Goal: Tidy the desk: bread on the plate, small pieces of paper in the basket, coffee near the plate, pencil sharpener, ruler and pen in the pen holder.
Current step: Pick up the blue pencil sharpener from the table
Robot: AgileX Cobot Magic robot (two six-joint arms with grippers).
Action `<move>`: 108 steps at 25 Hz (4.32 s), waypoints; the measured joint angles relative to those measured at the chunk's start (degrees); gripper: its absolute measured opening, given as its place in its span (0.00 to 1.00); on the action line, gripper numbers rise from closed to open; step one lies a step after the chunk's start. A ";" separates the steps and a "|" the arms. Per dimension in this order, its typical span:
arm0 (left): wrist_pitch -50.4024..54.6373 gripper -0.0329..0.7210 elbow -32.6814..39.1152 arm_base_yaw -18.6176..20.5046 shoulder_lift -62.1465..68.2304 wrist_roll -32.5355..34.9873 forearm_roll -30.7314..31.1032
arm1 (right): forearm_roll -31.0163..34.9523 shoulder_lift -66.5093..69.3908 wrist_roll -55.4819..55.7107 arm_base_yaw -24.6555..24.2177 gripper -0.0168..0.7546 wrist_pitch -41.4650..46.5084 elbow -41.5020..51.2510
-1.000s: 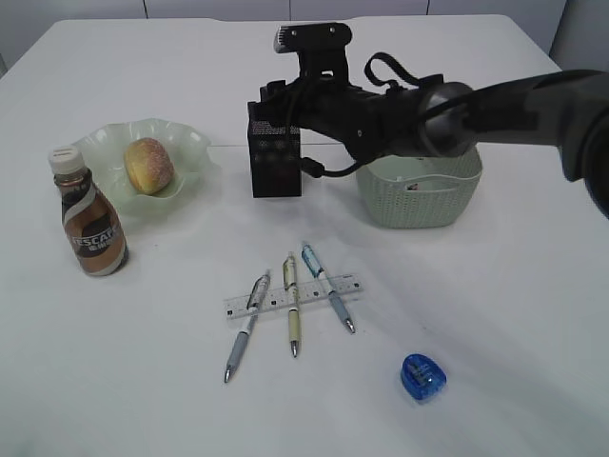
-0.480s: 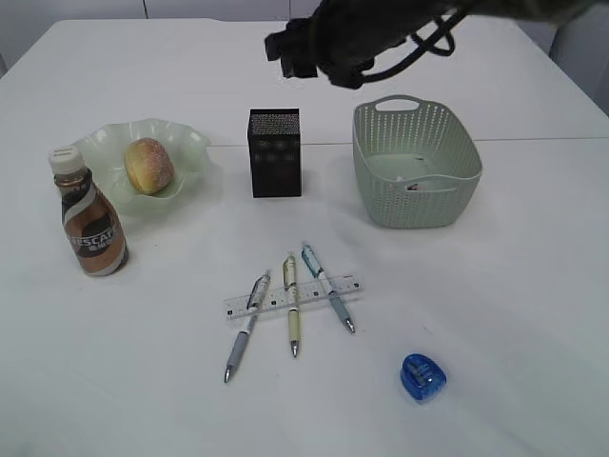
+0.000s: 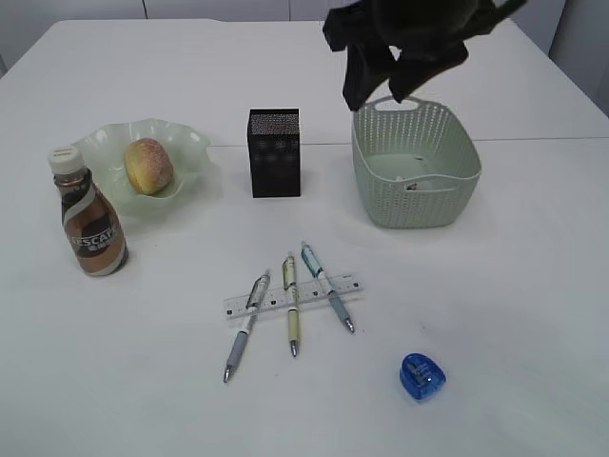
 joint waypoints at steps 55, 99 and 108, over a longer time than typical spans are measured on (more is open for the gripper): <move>8.12 0.54 0.00 0.00 -0.08 0.00 -3.90 | -4.42 6.64 4.82 3.99 0.63 -16.51 37.69; 8.21 0.53 0.00 0.00 -0.36 0.00 -4.59 | -2.85 11.36 4.82 3.99 0.63 -13.65 37.69; 8.21 0.53 0.00 0.00 -0.36 0.00 -4.69 | -2.96 11.44 4.82 3.99 0.63 -13.76 37.69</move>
